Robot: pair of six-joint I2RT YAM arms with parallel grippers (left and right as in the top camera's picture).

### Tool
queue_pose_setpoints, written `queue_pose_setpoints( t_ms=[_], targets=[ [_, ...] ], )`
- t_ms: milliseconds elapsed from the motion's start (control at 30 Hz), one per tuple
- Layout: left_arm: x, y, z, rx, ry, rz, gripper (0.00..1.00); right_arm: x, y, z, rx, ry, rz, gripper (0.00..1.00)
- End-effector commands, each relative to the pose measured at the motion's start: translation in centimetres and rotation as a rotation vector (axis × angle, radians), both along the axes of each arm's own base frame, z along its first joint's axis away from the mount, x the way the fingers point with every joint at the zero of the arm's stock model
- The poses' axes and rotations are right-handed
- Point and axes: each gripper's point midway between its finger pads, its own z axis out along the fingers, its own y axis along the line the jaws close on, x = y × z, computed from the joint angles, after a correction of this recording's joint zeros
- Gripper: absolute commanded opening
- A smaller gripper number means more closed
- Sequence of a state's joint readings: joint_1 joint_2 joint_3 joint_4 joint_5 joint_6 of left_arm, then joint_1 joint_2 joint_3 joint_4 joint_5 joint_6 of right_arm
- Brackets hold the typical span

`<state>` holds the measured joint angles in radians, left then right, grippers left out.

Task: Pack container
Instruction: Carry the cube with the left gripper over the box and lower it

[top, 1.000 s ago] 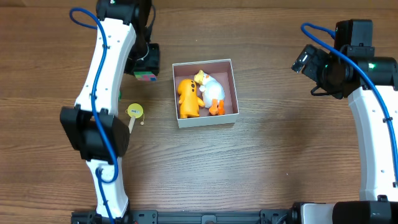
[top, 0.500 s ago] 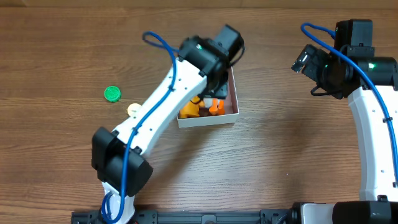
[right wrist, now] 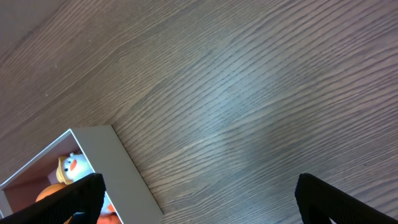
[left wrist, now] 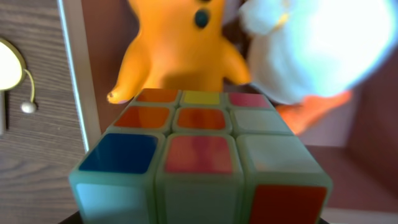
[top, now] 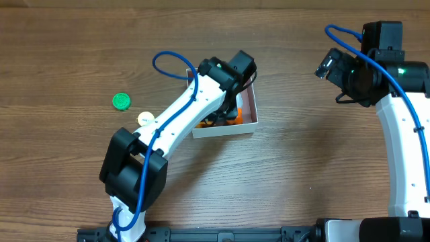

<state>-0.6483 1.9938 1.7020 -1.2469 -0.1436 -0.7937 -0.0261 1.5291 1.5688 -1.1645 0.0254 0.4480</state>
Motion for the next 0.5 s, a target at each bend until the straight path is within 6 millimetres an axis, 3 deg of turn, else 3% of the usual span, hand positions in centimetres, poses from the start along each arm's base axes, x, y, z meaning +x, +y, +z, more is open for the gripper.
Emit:
queue_pose_setpoints(
  t_ms=[0, 133, 167, 200, 233, 300, 467],
  targets=[
    [-1.2, 0.8, -2.6, 0.020, 0.040, 0.052, 0.44, 0.2, -0.1, 0.0, 0.003, -0.004, -0.005, 1.00],
    [-1.6, 0.4, -3.1, -0.006, 0.060, 0.044, 0.46, 0.2, -0.1, 0.0, 0.003, -0.004, -0.005, 1.00],
    [-1.4, 0.2, -2.9, -0.013, 0.053, 0.044, 0.52, 0.2, -0.1, 0.0, 0.003, -0.004, -0.005, 1.00],
    [-1.1, -0.4, -2.4, -0.039, 0.051, 0.028, 0.68, 0.2, -0.1, 0.0, 0.003, -0.004, -0.005, 1.00],
    [-0.8, -0.8, -1.9, -0.055, 0.041, 0.006, 0.77, 0.2, -0.1, 0.0, 0.003, -0.004, -0.005, 1.00],
    [-0.4, -1.2, -1.1, -0.069, 0.031, -0.014, 0.90, 0.2, -0.1, 0.0, 0.003, -0.004, -0.005, 1.00],
    [0.5, -1.9, 2.2, -0.090, -0.003, -0.049, 0.89, 0.2, -0.1, 0.0, 0.003, -0.004, -0.005, 1.00]
  ],
)
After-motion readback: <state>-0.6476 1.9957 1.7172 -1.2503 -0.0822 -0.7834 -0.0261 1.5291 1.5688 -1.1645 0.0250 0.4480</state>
